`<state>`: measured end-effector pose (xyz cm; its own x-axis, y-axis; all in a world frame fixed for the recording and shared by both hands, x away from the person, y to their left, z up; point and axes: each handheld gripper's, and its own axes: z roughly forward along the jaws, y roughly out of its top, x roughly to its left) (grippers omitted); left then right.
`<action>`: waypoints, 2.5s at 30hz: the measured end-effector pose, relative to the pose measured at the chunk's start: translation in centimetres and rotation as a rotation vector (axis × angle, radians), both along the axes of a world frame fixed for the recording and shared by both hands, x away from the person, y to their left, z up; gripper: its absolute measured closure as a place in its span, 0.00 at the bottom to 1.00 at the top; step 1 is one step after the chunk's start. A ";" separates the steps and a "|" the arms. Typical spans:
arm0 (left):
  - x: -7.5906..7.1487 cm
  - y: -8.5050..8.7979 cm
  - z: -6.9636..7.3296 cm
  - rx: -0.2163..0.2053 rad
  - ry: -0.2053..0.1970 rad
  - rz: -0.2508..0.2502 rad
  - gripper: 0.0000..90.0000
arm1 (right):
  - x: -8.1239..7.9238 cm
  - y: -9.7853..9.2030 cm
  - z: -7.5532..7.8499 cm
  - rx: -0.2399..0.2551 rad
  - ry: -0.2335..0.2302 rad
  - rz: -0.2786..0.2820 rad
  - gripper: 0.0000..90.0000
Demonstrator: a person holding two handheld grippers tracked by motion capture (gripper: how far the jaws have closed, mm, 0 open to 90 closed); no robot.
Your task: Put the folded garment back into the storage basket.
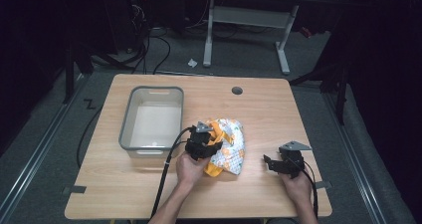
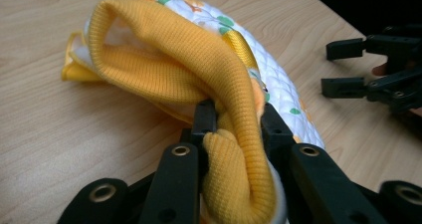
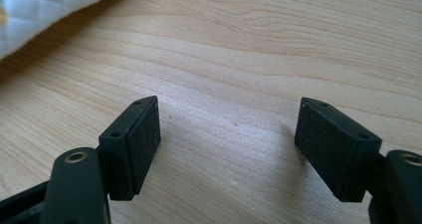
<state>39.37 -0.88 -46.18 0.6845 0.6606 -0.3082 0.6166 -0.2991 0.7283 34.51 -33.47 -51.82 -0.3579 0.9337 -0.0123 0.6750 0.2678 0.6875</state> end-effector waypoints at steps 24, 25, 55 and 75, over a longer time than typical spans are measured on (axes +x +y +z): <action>-0.2 3.2 3.5 -0.084 -0.039 0.015 0.83 | 0.0 0.0 0.0 0.001 0.001 -0.001 0.29; -0.2 3.4 3.6 -0.094 -0.038 0.014 0.83 | 0.0 0.0 0.0 0.001 0.002 -0.001 0.29; 0.9 10.0 8.3 -0.187 -0.078 0.082 0.83 | 0.0 0.0 0.0 0.002 0.003 -0.002 0.29; 1.4 14.6 9.6 -0.157 -0.114 0.169 0.83 | 0.0 0.0 0.0 0.002 0.002 -0.003 0.29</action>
